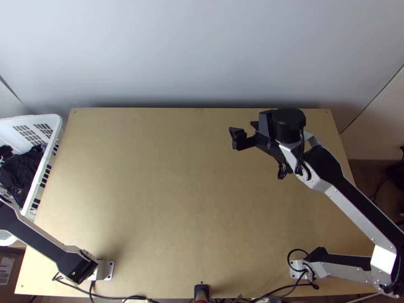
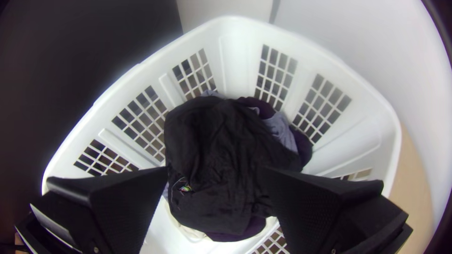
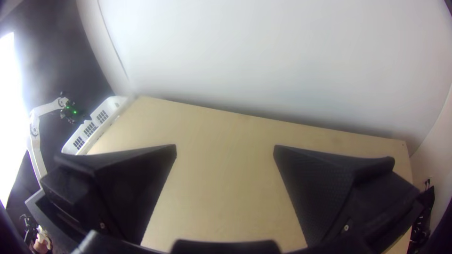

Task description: Fold the t-shirt

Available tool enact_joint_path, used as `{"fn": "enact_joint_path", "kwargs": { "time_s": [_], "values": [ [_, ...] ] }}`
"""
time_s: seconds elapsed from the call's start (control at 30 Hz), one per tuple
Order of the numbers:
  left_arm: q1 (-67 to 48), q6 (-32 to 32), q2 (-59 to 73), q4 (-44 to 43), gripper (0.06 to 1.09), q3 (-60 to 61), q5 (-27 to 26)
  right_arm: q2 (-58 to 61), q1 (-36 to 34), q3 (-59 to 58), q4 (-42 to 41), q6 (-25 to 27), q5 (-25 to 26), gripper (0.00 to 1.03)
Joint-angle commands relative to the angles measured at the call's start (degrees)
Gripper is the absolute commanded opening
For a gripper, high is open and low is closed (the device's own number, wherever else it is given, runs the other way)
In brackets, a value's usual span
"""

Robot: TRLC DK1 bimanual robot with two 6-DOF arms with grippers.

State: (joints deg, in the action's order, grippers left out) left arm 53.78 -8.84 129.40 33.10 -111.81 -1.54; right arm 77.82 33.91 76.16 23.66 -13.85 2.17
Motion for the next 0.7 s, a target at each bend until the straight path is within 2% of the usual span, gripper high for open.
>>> {"fn": "enact_joint_path", "kwargs": {
  "time_s": [0.0,0.13,0.3,0.47,0.67],
  "values": [
    [2.9,0.2,8.7,-2.3,1.03,-5.2,2.0,-1.5,0.5,-3.0,0.4,0.5,0.0,0.96],
    [2.6,0.3,12.9,-2.3,1.03,-9.6,3.5,-2.3,0.5,-3.2,0.7,0.7,0.0,0.96],
    [1.9,-1.0,18.8,-3.7,1.03,-14.8,8.3,-3.0,0.5,-4.8,1.3,1.2,0.1,0.96],
    [1.2,-0.8,21.8,-11.0,1.03,-15.2,8.6,-3.5,0.0,-6.0,1.3,1.3,0.1,0.96],
    [-0.5,-0.9,26.3,-12.7,1.03,-18.1,8.8,-3.2,-0.7,-5.7,1.5,2.0,0.1,0.96]
  ]
}}
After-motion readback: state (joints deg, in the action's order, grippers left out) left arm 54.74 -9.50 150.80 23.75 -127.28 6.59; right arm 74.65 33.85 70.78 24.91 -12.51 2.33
